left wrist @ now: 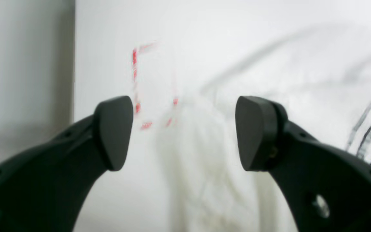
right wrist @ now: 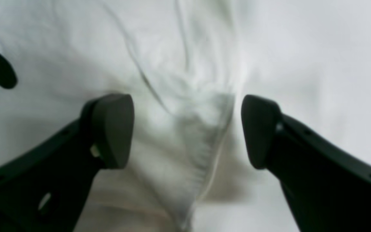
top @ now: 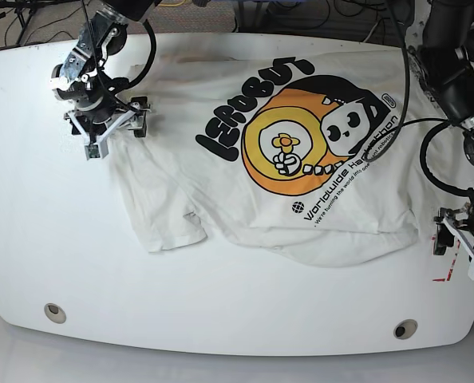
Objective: Layout the t-shirt on the table in an organized manner, then fold the t-shirt properly
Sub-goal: 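Move both grippers to the t-shirt hem corners and pinch them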
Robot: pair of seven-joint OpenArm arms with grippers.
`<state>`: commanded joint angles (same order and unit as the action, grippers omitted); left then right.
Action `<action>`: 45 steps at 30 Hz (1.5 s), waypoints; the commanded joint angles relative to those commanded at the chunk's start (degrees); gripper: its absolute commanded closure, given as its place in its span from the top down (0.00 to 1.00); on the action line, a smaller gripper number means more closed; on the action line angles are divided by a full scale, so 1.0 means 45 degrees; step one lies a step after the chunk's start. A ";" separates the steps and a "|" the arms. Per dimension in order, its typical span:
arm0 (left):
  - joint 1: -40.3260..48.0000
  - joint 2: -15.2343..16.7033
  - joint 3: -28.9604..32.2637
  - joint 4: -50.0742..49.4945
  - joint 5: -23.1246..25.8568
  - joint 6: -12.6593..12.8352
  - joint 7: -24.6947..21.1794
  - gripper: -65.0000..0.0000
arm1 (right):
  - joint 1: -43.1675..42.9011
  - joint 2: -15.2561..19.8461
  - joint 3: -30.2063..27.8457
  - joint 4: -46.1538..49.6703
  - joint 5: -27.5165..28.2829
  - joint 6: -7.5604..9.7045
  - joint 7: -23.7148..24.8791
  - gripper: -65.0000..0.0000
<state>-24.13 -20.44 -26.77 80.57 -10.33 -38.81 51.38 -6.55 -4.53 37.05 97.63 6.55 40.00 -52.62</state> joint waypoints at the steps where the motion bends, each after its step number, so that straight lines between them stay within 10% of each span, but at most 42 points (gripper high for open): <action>1: -0.0039 -0.0078 0.0234 -0.0547 0.0000 0.0313 -0.0410 0.72 | -0.0020 0.0020 0.0000 -0.0215 0.0117 0.0000 0.0000 0.75; 12: -0.0508 -0.0098 0.1641 -0.3263 0.0000 0.1016 -0.2559 0.72 | -0.0078 0.0000 -0.0020 -0.0234 0.0234 0.0000 0.0020 0.68; 26: -0.1875 -0.0313 0.2012 -0.7658 0.1563 0.1016 -0.5294 0.72 | -0.0098 0.0000 -0.0645 -0.0215 0.0195 0.0000 0.0020 0.00; 45: -0.3985 -0.0625 0.3067 -1.1917 0.1817 0.1192 -0.7326 0.72 | -0.0098 0.0000 -0.0645 -0.0215 0.0215 0.0000 0.0020 0.00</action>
<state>-42.07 -23.25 -12.97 26.95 -2.15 -33.45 18.42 -6.99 -4.53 34.15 96.66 7.52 40.00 -52.53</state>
